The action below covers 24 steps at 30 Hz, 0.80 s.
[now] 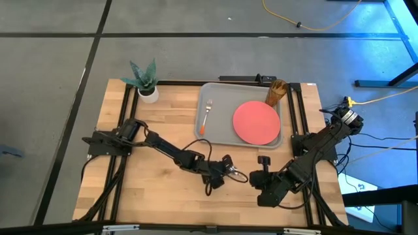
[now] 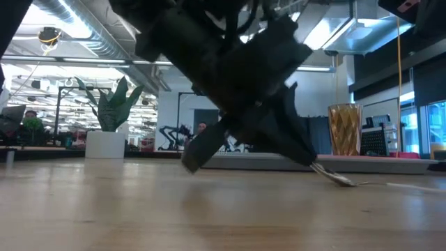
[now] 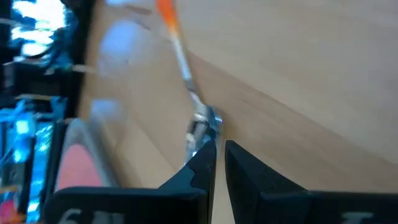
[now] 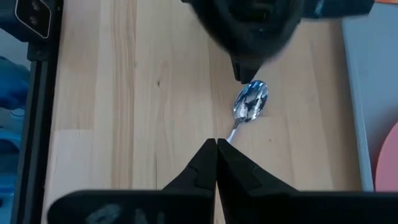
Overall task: Pick and place plate/cup/fork/spoon on tray
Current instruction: Put the orange spoon on the gray serving tray to the left of the pink plate
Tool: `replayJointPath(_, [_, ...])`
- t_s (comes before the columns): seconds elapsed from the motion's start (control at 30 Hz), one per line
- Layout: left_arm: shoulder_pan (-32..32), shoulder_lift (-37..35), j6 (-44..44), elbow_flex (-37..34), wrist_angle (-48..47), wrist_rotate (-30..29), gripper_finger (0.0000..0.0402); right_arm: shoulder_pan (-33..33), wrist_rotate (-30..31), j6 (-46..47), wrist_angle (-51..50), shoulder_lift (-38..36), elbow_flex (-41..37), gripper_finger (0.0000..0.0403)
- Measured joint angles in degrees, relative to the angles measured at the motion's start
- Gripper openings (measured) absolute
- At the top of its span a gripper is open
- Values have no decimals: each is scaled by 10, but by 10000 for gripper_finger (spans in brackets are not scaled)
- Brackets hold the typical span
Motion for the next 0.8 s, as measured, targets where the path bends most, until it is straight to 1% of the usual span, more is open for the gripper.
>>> replayJointPath(0.2, [-30, -11, -100, 0, -1, -68, 27, -9, 7, 46, 0, 0, 0, 10])
replayJointPath(0.27, [-44, -21, -139, 0, -16, -85, 27, -14, 4, 50, 1, 0, 0, 11])
replayJointPath(0.33, [-57, -29, -177, 1, -15, -87, 27, -22, -14, 66, 1, 0, 0, 15])
replayJointPath(0.4, [-74, -46, -221, -1, -48, -97, 27, -31, -30, 82, -1, 0, 0, 23])
replayJointPath(0.47, [-87, -57, -260, 2, -56, -99, 27, -38, -47, 92, -8, 0, 0, 32])
replayJointPath(0.53, [-104, -77, -297, -1, -97, -104, 27, -45, -52, 95, -11, 1, 0, 41])
replayJointPath(0.6, [-118, -91, -335, 1, -111, -106, 27, -53, -52, 102, -9, 4, 0, 50])
replayJointPath(0.73, [-148, -129, -428, 0, -162, -111, 27, -77, -55, 167, -15, 19, 0, 57])
replayJointPath(0.8, [-161, -147, -480, 0, -175, -111, 27, -91, -69, 197, -14, 31, 0, 58])
